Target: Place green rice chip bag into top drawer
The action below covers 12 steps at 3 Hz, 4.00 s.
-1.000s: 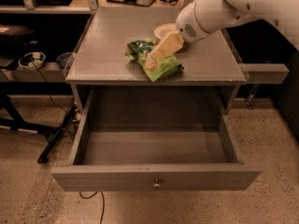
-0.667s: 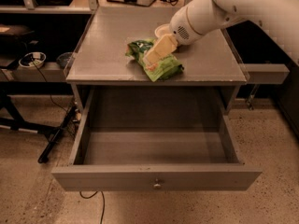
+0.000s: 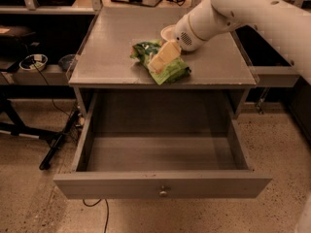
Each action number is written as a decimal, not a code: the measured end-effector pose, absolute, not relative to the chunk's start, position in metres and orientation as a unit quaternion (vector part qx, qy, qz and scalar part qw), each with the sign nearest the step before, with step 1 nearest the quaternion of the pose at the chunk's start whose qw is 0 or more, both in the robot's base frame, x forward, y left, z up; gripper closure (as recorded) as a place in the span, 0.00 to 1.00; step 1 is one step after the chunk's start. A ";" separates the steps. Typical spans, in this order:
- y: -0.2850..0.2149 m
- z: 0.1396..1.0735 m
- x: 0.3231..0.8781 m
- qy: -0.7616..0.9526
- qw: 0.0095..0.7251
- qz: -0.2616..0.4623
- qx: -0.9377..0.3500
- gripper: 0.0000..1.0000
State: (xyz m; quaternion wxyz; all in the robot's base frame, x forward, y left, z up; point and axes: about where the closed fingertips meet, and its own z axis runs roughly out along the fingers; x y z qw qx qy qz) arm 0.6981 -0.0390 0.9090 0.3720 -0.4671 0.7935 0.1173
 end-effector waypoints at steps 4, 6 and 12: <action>-0.037 0.866 0.707 0.816 0.335 0.132 -0.452 0.00; -0.039 0.859 0.709 0.820 0.330 0.133 -0.448 0.16; -0.034 0.867 0.701 0.807 0.335 0.144 -0.465 1.00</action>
Offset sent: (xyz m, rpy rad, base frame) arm 0.0080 0.0002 -0.0348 -0.0051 0.0789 -0.0251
